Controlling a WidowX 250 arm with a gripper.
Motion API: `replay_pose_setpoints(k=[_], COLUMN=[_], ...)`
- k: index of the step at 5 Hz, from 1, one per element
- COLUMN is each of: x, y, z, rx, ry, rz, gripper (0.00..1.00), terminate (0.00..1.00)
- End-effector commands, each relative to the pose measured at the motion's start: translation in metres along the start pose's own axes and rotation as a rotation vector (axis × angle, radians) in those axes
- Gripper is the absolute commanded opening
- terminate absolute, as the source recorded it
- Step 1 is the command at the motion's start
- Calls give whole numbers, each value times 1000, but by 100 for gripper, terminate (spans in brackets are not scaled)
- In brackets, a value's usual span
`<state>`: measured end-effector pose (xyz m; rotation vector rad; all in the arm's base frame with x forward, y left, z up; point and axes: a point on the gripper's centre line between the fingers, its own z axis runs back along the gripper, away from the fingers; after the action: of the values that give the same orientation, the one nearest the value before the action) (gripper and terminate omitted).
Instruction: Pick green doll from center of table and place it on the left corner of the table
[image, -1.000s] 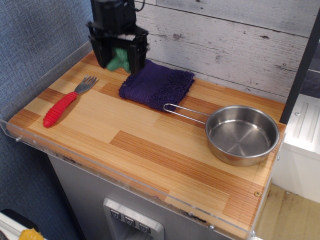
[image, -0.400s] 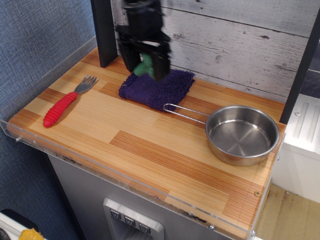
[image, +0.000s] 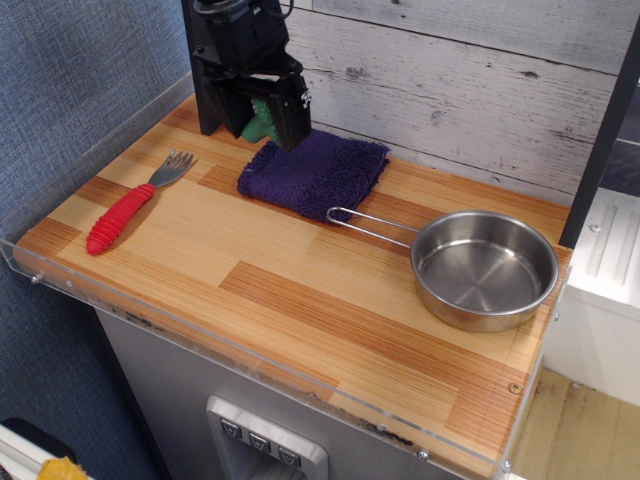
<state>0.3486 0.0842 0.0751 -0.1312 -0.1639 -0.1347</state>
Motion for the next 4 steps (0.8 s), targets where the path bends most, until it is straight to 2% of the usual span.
replay_pose_setpoints(k=[1, 3, 4], x=[4, 4, 6], y=[-19, -19, -10], z=[23, 23, 18], rx=[143, 167, 203], ry=[33, 36, 29], rz=[-4, -6, 5], gripper=[100, 100, 100], terminate=[0, 0, 0])
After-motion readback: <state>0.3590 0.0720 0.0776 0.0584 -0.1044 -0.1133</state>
